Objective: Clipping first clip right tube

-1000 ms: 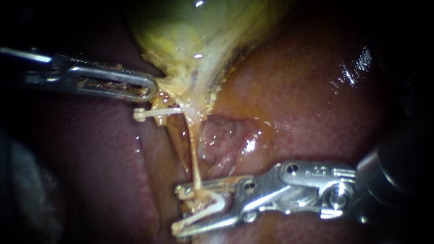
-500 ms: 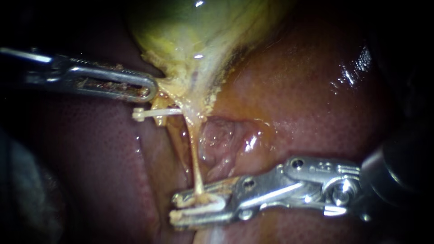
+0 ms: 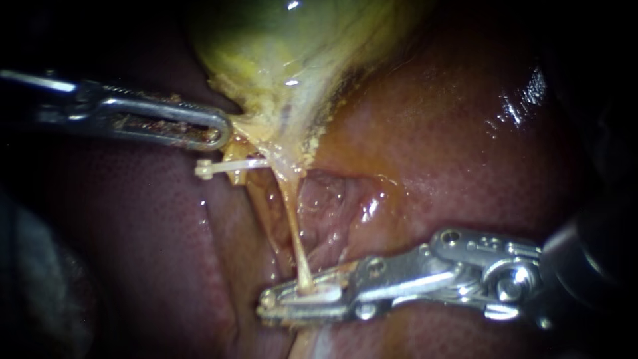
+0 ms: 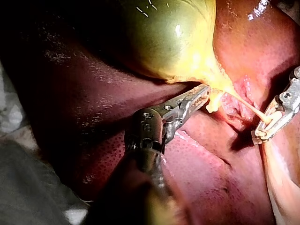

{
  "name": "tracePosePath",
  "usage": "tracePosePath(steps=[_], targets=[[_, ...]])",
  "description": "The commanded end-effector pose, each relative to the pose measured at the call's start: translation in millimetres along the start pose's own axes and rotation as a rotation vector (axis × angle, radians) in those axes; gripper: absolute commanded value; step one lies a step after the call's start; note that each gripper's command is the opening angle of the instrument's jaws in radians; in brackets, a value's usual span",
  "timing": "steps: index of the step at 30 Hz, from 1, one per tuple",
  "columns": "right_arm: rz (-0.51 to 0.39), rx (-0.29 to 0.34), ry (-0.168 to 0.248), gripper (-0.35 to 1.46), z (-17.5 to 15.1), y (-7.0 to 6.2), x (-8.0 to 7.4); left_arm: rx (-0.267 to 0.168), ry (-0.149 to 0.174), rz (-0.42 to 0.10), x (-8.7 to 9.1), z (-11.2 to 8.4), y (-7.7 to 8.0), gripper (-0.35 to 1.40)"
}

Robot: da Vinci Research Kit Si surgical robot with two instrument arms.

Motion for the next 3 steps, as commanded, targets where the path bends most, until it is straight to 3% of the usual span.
tracePosePath(steps=[1, 3], targets=[[0.0, -0.001, 0.0, -0.35, 0.0, 0.1, -0.1, -0.001, 0.0, 0.0, 0.0, 0.0, 0.0, -0.35], [0.0, -0.002, 0.0, -0.35, 0.1, 0.2, -0.1, -0.001, 0.0, 0.0, 0.0, 0.0, 0.0, -0.35]])
